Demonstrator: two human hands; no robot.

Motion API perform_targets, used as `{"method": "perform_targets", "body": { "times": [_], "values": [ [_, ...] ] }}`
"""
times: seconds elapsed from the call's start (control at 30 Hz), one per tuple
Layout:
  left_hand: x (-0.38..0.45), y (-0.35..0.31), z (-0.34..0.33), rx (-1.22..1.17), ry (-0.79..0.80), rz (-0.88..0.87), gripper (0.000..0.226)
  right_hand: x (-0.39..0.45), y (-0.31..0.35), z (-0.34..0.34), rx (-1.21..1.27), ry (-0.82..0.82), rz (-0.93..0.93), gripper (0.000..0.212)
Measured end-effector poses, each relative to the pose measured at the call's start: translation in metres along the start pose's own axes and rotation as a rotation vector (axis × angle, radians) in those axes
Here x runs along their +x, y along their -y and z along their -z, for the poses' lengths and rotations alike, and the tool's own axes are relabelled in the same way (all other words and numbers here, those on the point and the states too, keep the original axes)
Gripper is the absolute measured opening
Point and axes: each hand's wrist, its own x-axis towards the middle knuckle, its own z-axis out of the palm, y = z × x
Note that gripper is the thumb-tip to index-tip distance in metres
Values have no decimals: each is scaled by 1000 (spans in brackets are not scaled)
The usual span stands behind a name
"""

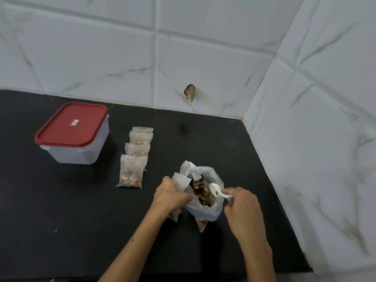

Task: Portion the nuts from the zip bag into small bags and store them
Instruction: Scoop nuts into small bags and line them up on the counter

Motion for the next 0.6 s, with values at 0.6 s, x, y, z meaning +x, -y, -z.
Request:
{"method": "perform_targets", "body": {
  "times": [0.6],
  "values": [
    [-3,16,-1,-359,21,25,44,2,12,-9,-29,-60,110,40]
  ]
}}
